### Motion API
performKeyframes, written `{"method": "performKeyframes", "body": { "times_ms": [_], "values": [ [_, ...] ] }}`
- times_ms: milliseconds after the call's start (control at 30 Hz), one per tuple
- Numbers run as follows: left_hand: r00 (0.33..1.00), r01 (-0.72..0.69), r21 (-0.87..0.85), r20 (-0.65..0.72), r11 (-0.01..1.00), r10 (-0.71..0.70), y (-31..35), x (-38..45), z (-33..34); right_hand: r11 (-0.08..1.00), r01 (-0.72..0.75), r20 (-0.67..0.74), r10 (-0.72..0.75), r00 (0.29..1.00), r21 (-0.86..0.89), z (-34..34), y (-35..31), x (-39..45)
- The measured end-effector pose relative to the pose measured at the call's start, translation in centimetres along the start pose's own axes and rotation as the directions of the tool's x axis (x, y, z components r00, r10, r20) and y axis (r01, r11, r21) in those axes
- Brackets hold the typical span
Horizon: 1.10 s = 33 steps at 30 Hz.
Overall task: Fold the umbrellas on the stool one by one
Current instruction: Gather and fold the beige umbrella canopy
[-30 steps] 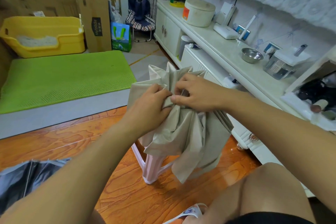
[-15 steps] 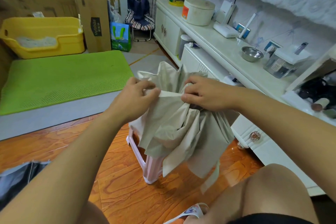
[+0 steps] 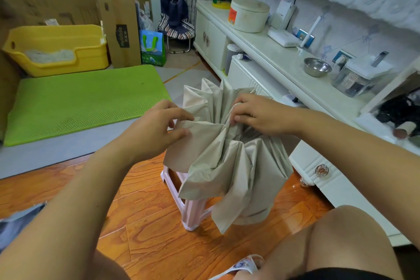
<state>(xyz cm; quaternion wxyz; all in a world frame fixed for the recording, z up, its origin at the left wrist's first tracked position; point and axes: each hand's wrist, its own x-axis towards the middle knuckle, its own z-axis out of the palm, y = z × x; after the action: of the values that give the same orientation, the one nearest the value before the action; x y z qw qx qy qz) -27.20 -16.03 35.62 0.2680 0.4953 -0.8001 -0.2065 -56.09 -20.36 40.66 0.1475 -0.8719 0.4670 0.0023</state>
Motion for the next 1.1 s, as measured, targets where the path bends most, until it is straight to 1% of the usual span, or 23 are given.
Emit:
{"method": "performKeyframes", "body": {
  "times_ms": [67, 133, 200, 300, 433, 500, 600, 667, 800, 967, 1100],
  "values": [
    [1.000, 0.001, 0.031, 0.008, 1.000, -0.001, -0.2, -0.2, -0.4, 1.000, 0.020, -0.004, -0.020, 1.000, 0.015, 0.1, -0.1, 0.0],
    [1.000, -0.003, 0.077, 0.008, 0.997, 0.003, -0.4, -0.3, -0.4, 1.000, 0.006, 0.005, -0.006, 1.000, 0.024, 0.1, -0.3, 0.0],
    [1.000, -0.005, 0.076, 0.012, 0.997, 0.004, -0.4, -0.3, -0.3, 1.000, -0.005, 0.002, 0.005, 1.000, 0.026, 0.1, -0.5, 0.0],
    [0.998, 0.003, 0.077, 0.059, 0.997, -0.007, -0.4, -0.5, -0.1, 1.000, 0.020, -0.012, -0.020, 1.000, 0.013, 0.3, -0.9, 0.1],
    [0.994, 0.008, 0.223, 0.108, 0.975, -0.033, -0.5, -0.8, -0.6, 0.999, 0.036, -0.007, -0.036, 0.999, -0.008, 0.0, -1.2, 0.2],
    [0.992, 0.008, 0.216, 0.118, 0.976, -0.034, -0.3, -1.0, -0.8, 1.000, 0.016, 0.008, -0.016, 1.000, -0.016, -0.2, -1.1, 0.2],
    [0.991, -0.028, 0.149, 0.133, 0.988, 0.008, 0.2, -1.4, -1.5, 1.000, 0.008, 0.000, -0.008, 1.000, -0.022, -0.4, -0.9, 0.1],
    [0.993, -0.037, 0.180, 0.119, 0.983, 0.015, 0.4, -1.7, -1.9, 1.000, 0.010, -0.007, -0.010, 1.000, -0.027, -0.5, -0.8, 0.1],
    [0.999, -0.014, 0.242, 0.041, 0.970, 0.004, 0.8, -1.9, -2.2, 0.999, 0.016, -0.020, -0.016, 1.000, -0.029, -0.5, -0.7, 0.2],
    [0.998, 0.066, 0.170, 0.004, 0.983, -0.067, 1.2, -1.8, -2.1, 0.999, 0.031, -0.038, -0.032, 0.999, -0.037, -0.4, -0.6, 0.5],
    [0.999, 0.039, 0.170, -0.028, 0.985, -0.034, 1.4, -1.8, -1.9, 0.999, 0.022, -0.048, -0.023, 0.999, -0.031, -0.4, -0.6, 0.6]
  ]
}}
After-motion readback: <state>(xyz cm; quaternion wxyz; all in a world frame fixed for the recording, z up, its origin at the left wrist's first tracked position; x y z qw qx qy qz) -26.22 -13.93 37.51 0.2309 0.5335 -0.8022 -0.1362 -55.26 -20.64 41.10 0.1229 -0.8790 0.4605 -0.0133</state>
